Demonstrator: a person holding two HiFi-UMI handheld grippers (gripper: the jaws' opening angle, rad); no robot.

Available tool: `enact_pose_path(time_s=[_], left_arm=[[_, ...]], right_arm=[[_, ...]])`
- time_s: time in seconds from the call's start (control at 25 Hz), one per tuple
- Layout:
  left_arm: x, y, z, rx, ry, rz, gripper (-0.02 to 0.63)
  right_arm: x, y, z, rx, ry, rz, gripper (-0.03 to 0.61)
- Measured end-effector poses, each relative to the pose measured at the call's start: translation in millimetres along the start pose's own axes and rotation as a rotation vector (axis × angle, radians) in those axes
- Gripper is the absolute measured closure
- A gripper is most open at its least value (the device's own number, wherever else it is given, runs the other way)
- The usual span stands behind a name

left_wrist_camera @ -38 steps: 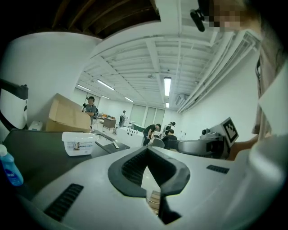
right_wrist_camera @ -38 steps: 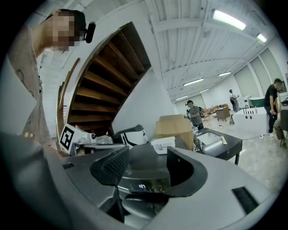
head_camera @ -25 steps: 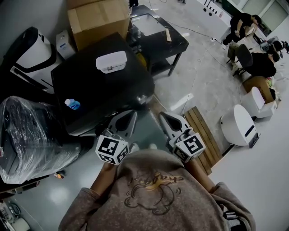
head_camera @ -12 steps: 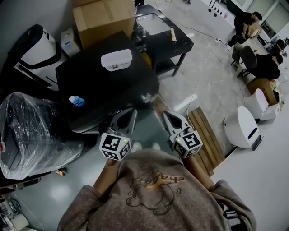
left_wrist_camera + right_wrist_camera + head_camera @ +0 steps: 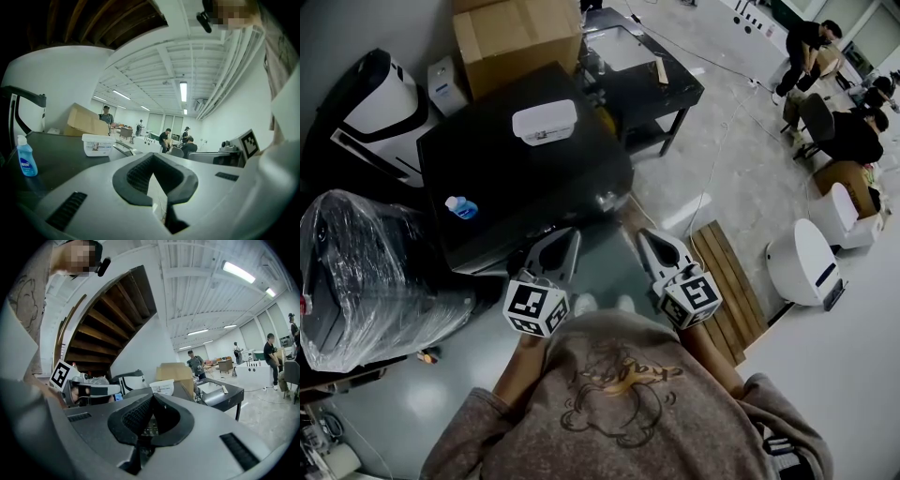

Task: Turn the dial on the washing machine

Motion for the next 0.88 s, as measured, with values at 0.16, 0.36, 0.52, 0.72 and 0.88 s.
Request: enact_pose_path(time_s=[0.16, 0.36, 0.52, 0.72, 0.88], left_arm=[[-4.9, -1.4, 2.2, -0.002, 0.008, 0.012, 0.621], [-8.8, -2.9, 2.6, 0.004, 0.012, 0.022, 0.621], [-8.7, -2.7, 1.2, 0.004, 0.015, 0.024, 0.621], [-8.4, -0.8, -1.2, 0.009, 0.013, 0.025, 0.621], [-8.3, 1.0, -2.1, 0.011, 0.010, 0.028, 0.621]], right_arm=[[-4.5, 0.7, 2.7, -0.009, 0.005, -0.015, 0.577], [-7.0, -1.0, 3.3, -0.008, 0.002, -0.012, 0.577], [-6.3, -1.4, 0.6, -0.006, 0.015, -0.007, 0.577], [-6.6, -3.7, -2.3, -0.006, 0.026, -0.002, 0.577], [-7.8, -4.6, -4.3, -0.008, 0.030, 0.000, 0.577]])
Point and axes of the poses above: the fingertips, and each gripper's own axes: z backward along the fingers, y to its left, x out of its top, the point moved 7 cm from there along z, backward along the fingers, and after that the axes turned 12 degrees about -y, right-handed, at the moved point
